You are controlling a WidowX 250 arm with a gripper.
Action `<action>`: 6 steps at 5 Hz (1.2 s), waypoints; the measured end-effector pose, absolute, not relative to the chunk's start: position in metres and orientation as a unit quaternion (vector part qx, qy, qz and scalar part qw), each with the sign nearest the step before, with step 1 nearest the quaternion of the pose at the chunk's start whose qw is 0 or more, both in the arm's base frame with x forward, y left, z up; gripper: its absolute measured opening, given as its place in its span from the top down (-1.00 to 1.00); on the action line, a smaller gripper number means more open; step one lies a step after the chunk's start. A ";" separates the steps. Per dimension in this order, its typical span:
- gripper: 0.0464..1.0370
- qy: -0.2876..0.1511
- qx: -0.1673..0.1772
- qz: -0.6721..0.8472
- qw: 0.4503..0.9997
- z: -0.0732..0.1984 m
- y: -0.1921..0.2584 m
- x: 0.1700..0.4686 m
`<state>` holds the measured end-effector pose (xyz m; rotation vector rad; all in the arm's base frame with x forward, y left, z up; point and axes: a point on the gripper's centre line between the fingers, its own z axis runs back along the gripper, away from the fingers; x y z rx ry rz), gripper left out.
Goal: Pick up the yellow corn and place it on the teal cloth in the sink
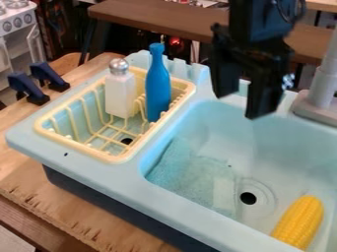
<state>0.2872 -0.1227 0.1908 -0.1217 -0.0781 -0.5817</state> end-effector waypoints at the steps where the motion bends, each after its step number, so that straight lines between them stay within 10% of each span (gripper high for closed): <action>1: -0.94 -0.025 -0.080 -0.299 0.951 0.170 -0.139 0.277; 6: -0.94 0.016 -0.133 -0.265 0.955 0.111 -0.193 0.261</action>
